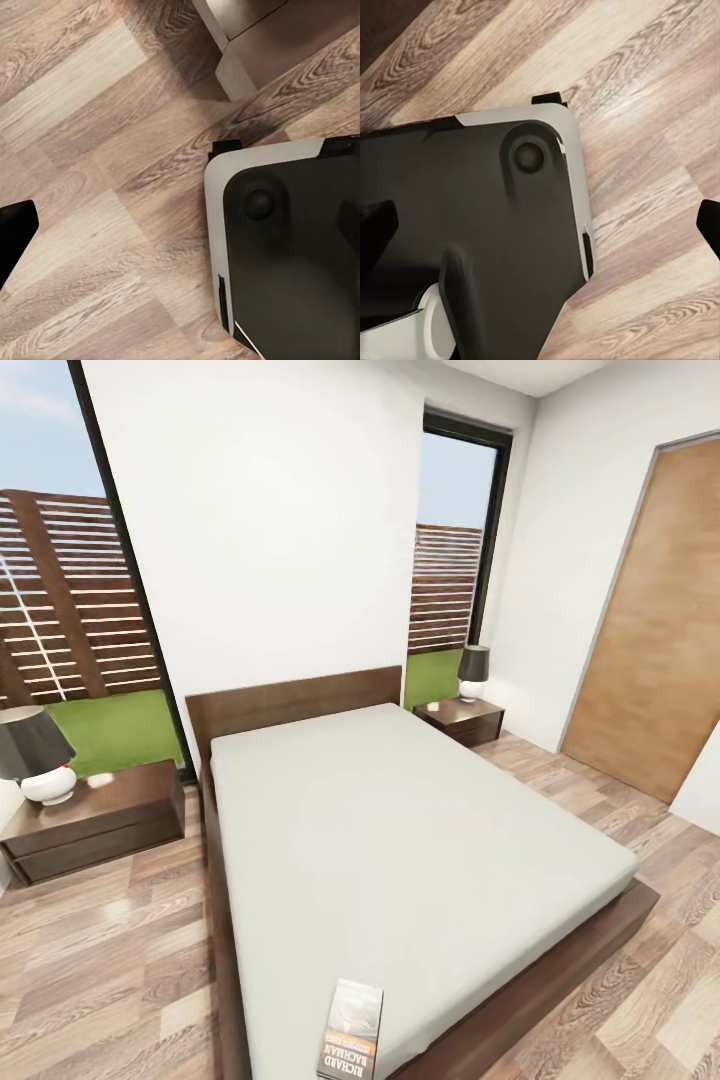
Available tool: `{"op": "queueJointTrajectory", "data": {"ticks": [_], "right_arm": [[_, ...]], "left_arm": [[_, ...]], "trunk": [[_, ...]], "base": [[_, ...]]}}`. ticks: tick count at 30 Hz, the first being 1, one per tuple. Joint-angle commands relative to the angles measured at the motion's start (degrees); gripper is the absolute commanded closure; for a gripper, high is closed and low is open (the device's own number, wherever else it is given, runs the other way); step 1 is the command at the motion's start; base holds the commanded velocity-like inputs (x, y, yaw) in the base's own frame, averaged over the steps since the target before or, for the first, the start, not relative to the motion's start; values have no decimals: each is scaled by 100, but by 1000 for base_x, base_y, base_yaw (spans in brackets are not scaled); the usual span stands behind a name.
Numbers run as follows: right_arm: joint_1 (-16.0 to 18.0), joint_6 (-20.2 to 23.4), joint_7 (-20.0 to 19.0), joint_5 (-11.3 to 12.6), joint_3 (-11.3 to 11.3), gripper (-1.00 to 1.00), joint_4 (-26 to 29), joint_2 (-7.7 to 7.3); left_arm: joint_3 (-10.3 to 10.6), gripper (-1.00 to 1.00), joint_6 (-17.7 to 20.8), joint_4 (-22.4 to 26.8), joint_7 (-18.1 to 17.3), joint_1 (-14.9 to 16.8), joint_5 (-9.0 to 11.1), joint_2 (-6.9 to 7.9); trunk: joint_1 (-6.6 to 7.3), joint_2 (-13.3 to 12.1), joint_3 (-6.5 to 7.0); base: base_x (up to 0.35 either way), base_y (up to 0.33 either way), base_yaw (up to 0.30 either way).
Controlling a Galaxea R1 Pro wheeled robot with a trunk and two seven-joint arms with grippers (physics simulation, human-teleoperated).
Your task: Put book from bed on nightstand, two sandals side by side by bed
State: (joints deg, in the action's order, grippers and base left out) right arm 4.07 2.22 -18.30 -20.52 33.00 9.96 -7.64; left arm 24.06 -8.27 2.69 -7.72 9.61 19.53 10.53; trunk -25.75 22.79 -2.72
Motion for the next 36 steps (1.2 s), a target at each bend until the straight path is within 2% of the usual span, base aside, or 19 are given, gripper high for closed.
{"op": "queueJointTrajectory", "data": {"ticks": [1,15,23,36], "right_arm": [[4,23,-34,-48,49,-100,11,2],[3,24,-34,-13,111,-100,-10,5],[4,24,-34,-49,62,-100,-17,98],[2,24,-34,-36,60,-100,-18,112]], "left_arm": [[46,-100,-17,-5,-22,5,60,2],[46,-100,-21,-5,-20,5,60,-43],[46,-100,-23,-5,-19,5,60,-62],[46,-100,-19,-5,-19,5,60,-68]], "trunk": [[-3,13,-13],[-3,13,-13],[-3,13,-13],[-3,13,-13]], "base": [[0,0,-1],[0,0,0],[0,0,-5],[0,0,-25]]}}
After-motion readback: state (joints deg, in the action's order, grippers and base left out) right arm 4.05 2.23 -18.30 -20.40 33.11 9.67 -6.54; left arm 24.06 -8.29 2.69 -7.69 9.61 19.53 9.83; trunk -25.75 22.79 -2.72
